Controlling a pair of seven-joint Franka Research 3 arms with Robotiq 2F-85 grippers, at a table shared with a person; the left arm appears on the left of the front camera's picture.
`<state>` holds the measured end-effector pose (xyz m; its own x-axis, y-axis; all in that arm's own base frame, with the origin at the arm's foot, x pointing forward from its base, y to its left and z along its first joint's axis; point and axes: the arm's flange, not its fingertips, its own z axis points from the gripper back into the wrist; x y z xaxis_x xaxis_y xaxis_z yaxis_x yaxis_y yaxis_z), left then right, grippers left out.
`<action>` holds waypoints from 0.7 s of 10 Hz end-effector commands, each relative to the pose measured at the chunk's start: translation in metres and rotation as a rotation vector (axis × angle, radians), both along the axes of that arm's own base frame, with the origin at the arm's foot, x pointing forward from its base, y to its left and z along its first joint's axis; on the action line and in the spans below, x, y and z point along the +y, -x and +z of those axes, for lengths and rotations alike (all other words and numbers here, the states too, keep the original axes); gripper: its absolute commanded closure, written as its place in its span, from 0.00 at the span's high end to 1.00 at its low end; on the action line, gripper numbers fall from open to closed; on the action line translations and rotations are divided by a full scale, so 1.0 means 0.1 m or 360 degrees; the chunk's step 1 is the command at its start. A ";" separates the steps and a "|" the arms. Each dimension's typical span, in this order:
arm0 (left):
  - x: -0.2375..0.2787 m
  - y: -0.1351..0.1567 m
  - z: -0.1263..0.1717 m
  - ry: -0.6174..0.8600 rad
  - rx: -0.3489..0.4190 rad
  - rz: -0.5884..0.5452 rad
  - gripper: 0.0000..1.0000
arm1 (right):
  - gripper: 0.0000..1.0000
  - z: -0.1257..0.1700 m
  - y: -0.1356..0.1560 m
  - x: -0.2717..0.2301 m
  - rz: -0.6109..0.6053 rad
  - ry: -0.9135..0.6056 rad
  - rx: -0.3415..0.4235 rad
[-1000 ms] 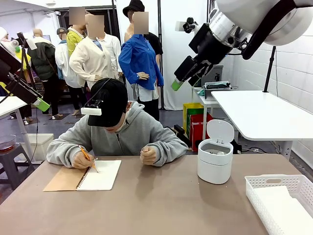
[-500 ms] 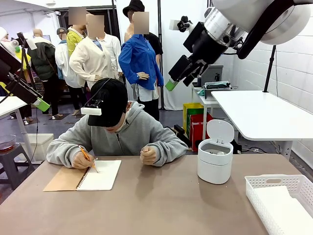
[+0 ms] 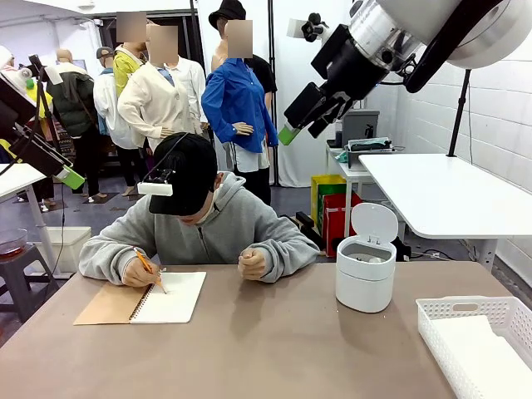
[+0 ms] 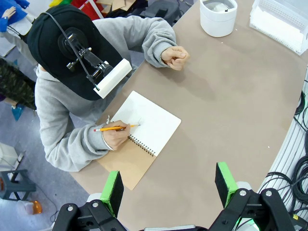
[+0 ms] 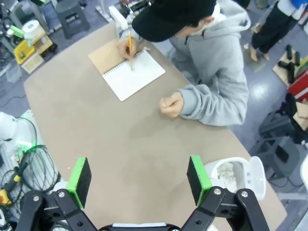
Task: Sort the paper based on its condition.
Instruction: If a person hands you a paper, place it in the Organizing basket , and if it's crumpled, put it in the Trash can.
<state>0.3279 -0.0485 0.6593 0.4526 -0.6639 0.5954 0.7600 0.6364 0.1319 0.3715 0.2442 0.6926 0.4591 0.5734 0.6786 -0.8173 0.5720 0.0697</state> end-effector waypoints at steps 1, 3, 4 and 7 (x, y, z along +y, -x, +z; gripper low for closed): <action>0.00 0.00 0.00 -0.0002 0.0000 0.0004 1.00 | 1.00 0.00 0.01 -0.02 0.0064 -0.0079 -0.0043; 0.00 0.00 0.00 -0.0002 0.0000 0.0004 1.00 | 1.00 0.00 0.01 -0.01 0.0091 -0.0086 -0.0023; 0.00 0.00 0.00 -0.0002 0.0000 0.0004 1.00 | 1.00 0.00 0.01 0.00 0.0098 -0.0092 -0.0022; 0.00 0.00 0.00 -0.0002 0.0000 0.0004 1.00 | 1.00 0.04 0.03 0.00 0.0025 -0.0034 -0.0013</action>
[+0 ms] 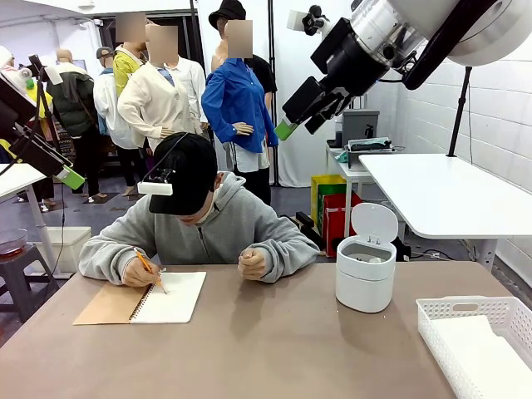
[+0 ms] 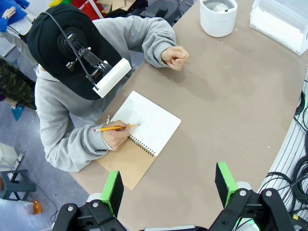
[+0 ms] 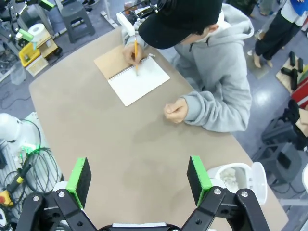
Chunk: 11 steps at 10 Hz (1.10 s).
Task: Sort the paper based on its condition.
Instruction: If a person hands you a paper, place it in the Organizing basket , and if it's crumpled, put it in the Trash can.
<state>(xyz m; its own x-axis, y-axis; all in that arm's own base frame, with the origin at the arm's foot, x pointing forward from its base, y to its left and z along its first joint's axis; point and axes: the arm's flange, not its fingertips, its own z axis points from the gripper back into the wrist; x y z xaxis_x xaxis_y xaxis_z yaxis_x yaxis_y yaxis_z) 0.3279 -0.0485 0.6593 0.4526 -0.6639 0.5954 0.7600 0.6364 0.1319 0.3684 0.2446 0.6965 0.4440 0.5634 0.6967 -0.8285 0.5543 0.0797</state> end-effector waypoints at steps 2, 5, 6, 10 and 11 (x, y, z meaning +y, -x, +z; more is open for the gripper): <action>0.00 0.00 0.00 -0.0002 0.0000 0.0004 1.00 | 1.00 0.00 0.00 0.00 -0.0005 0.0008 -0.0003; 0.00 0.00 0.00 -0.0002 0.0000 0.0004 1.00 | 1.00 0.00 0.00 0.00 -0.0005 0.0008 -0.0003; 0.00 0.00 0.00 -0.0002 0.0000 0.0004 1.00 | 1.00 0.00 0.00 0.00 -0.0005 0.0008 -0.0003; 0.00 0.00 0.00 -0.0002 0.0000 0.0004 1.00 | 1.00 0.00 0.00 0.00 -0.0005 0.0008 -0.0003; 0.00 0.00 0.00 -0.0002 0.0000 0.0004 1.00 | 1.00 0.00 0.00 0.00 -0.0005 0.0008 -0.0003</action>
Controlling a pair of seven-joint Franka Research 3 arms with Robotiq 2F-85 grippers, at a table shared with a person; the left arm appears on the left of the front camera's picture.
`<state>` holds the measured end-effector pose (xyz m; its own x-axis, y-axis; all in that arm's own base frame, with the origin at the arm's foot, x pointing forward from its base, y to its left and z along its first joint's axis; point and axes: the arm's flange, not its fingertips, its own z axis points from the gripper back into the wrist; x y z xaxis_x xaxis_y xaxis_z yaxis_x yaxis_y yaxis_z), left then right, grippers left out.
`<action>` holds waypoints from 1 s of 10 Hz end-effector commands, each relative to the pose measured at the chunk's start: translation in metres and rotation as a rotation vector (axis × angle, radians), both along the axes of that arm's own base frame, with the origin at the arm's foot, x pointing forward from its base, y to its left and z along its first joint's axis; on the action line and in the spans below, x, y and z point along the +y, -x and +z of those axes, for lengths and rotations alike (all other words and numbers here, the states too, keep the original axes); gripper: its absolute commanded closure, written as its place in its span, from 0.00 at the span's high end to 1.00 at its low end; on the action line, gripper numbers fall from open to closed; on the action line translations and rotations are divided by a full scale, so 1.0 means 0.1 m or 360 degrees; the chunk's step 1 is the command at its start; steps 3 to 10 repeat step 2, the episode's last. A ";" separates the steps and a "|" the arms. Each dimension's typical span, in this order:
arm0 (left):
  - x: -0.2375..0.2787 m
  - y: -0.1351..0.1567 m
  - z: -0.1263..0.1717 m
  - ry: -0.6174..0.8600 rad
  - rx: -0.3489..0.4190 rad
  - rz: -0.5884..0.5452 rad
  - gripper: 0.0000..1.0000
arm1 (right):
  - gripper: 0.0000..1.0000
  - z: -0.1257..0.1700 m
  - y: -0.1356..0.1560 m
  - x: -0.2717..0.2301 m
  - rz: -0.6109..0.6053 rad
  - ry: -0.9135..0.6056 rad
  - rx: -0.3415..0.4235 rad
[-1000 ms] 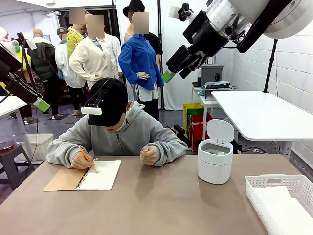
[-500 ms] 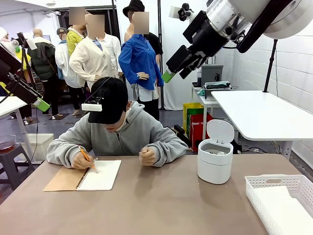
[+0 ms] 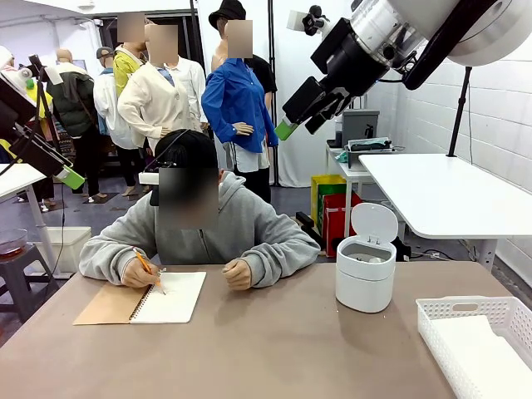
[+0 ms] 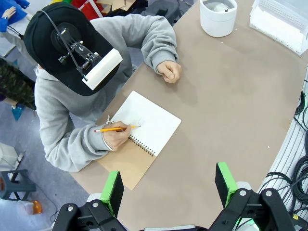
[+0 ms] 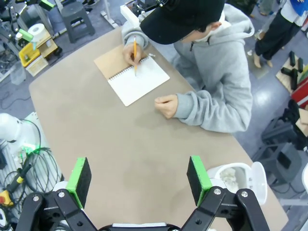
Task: Sort the paper based on its condition.
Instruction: If a person hands you a paper, place it in the Organizing basket , and if it's crumpled, put it in the Trash can.
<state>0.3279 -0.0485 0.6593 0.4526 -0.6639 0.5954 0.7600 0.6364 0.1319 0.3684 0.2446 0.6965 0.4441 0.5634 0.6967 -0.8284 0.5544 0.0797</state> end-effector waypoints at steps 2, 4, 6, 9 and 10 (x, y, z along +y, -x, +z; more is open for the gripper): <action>0.00 0.00 0.00 -0.0002 0.0000 0.0004 1.00 | 1.00 0.00 0.00 0.00 -0.0005 0.0008 -0.0003; 0.00 0.00 0.00 -0.0002 0.0000 0.0004 1.00 | 1.00 0.00 0.00 0.00 -0.0005 0.0008 -0.0003; 0.00 0.00 0.00 -0.0002 0.0000 0.0004 1.00 | 1.00 0.00 0.00 0.00 -0.0005 0.0008 -0.0003; 0.00 0.00 0.00 -0.0002 0.0000 0.0004 1.00 | 1.00 0.00 0.00 0.00 -0.0005 0.0008 -0.0003; 0.00 0.00 0.00 -0.0002 0.0000 0.0004 1.00 | 1.00 0.00 0.00 0.00 -0.0005 0.0008 -0.0003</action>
